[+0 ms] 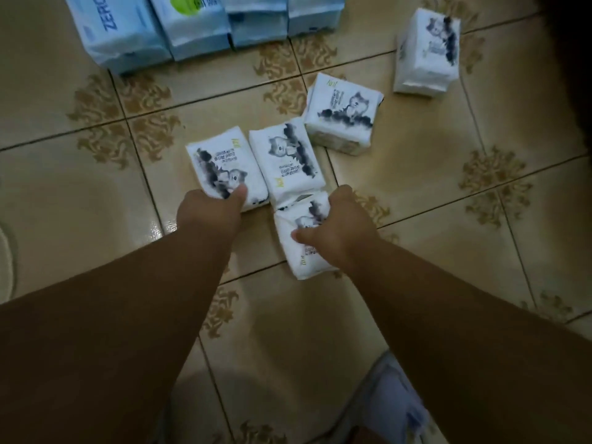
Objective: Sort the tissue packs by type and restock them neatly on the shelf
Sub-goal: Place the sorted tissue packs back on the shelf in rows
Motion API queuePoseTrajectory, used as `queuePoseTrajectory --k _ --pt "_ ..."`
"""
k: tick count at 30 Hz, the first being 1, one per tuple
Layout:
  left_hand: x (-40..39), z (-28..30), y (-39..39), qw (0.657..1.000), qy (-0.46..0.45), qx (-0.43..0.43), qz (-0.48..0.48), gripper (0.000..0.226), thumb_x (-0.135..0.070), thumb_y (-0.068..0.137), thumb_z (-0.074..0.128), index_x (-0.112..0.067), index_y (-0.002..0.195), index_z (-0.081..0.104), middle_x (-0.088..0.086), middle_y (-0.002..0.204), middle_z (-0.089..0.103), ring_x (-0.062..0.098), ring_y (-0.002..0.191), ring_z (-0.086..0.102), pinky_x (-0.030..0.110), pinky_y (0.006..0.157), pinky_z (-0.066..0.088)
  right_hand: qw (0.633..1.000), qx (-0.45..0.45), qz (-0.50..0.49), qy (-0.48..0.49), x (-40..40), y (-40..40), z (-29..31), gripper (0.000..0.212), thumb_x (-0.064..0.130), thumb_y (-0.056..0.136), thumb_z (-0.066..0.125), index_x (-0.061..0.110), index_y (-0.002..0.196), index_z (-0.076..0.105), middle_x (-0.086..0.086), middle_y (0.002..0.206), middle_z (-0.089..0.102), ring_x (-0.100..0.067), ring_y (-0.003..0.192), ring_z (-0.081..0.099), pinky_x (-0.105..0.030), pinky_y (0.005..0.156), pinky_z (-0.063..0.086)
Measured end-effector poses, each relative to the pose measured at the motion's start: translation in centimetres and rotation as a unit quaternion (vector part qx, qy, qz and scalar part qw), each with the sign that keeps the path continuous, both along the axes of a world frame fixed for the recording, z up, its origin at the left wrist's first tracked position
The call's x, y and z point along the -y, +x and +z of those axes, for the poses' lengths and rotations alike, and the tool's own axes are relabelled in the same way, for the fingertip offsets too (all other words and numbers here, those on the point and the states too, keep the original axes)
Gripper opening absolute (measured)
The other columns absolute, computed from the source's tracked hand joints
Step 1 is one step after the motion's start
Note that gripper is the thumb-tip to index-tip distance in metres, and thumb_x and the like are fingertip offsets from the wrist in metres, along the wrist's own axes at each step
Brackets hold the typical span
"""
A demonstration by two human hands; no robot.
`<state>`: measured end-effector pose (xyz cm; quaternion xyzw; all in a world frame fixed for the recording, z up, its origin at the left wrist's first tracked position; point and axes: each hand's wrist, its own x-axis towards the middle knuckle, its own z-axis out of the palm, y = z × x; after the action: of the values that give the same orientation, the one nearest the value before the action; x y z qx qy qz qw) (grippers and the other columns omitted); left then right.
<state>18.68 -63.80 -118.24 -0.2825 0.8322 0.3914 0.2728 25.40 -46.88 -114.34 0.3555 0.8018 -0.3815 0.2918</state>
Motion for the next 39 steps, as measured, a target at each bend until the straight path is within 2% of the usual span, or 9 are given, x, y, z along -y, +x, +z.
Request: queuePoseTrajectory --k 7,12,16,19,21,23,27,31,39 --pt "2.7 14.5 2.3 0.999 -0.012 -0.045 -0.020 0.035 -0.037 0.085 0.073 -0.013 0.110 0.064 0.003 0.096 0.064 0.026 0.087 0.061 0.032 0.073 0.046 0.968 -0.085 -0.215 -0.099 -0.9 2.6 12.8 0.087 0.037 0.067 0.088 0.028 0.136 0.036 -0.001 0.123 0.056 -0.020 0.104 0.062 -0.045 0.092 0.054" --pt "2.7 34.6 4.0 0.989 0.144 0.017 -0.010 0.040 -0.036 0.077 0.080 -0.020 0.110 0.064 0.005 0.103 0.070 0.034 0.098 0.067 0.055 0.087 0.056 0.923 -0.148 -0.311 -0.172 -0.6 3.0 33.5 0.088 0.038 0.065 0.089 0.028 0.140 0.043 0.007 0.113 0.065 -0.018 0.098 0.069 -0.046 0.084 0.059" --pt "1.5 51.2 3.4 0.968 0.244 0.029 -0.044 0.040 -0.016 0.078 0.080 -0.019 0.111 0.059 0.002 0.107 0.070 0.027 0.100 0.067 0.044 0.085 0.056 0.908 -0.207 -0.312 -0.189 -1.3 4.4 52.0 0.037 0.033 0.072 0.086 0.021 0.102 0.069 0.002 0.094 0.076 -0.018 0.083 0.074 -0.037 0.067 0.060" --pt "0.5 62.4 2.7 0.945 0.313 0.009 -0.092 0.048 -0.026 0.077 0.081 -0.018 0.117 0.054 0.003 0.111 0.068 0.016 0.087 0.068 0.031 0.075 0.052 0.890 -0.268 -0.316 -0.188 -1.8 6.3 64.0 0.032 0.028 0.081 0.080 0.020 0.108 0.065 0.000 0.101 0.074 -0.017 0.088 0.074 -0.036 0.069 0.061" --pt "-1.2 69.3 2.2 0.924 0.364 0.009 -0.119 0.085 -0.050 0.067 0.082 -0.028 0.139 0.043 -0.002 0.124 0.066 0.018 0.100 0.070 0.040 0.088 0.055 0.876 -0.305 -0.334 -0.166 -1.9 7.5 70.5 0.050 0.040 0.078 0.081 0.027 0.120 0.056 0.004 0.110 0.071 -0.015 0.094 0.072 -0.042 0.080 0.060" --pt "-3.7 75.8 2.0 0.899 0.407 -0.010 -0.162 0.079 -0.057 0.072 0.076 -0.036 0.140 0.043 -0.005 0.124 0.068 0.021 0.102 0.070 0.044 0.089 0.055 0.850 -0.353 -0.355 -0.166 -2.3 8.5 76.3 0.060 0.047 0.078 0.077 0.036 0.129 0.049 0.008 0.118 0.068 -0.017 0.101 0.070 -0.050 0.086 0.058" --pt "-9.6 88.9 3.6 0.841 0.483 -0.084 -0.228 0.034 -0.040 0.097 0.057 -0.032 0.129 0.053 -0.004 0.112 0.073 0.019 0.095 0.073 0.037 0.071 0.056 0.762 -0.492 -0.392 -0.155 -4.6 11.7 89.3 0.059 0.026 0.093 0.065 0.044 0.142 0.038 0.011 0.128 0.063 -0.017 0.103 0.070 -0.047 0.087 0.057" --pt "-15.2 100.8 7.4 0.798 0.549 -0.131 -0.212 0.036 -0.048 0.089 0.064 -0.032 0.121 0.058 -0.004 0.103 0.075 0.017 0.085 0.074 0.038 0.073 0.059 0.631 -0.616 -0.447 -0.147 -8.0 18.2 100.6 0.043 0.016 0.090 0.067 0.023 0.128 0.048 -0.004 0.096 0.075 -0.025 0.082 0.073 -0.053 0.070 0.059" --pt "-25.5 114.0 21.9 0.629 0.748 -0.013 -0.210 0.041 -0.036 0.093 0.063 -0.017 0.130 0.059 0.007 0.115 0.072 0.022 0.093 0.073 0.035 0.067 0.059 0.403 -0.766 -0.496 -0.072 -13.7 33.7 112.2 0.054 0.020 0.078 0.081 0.002 0.120 0.051 -0.021 0.113 0.069 -0.034 0.100 0.071 -0.048 0.075 0.059"
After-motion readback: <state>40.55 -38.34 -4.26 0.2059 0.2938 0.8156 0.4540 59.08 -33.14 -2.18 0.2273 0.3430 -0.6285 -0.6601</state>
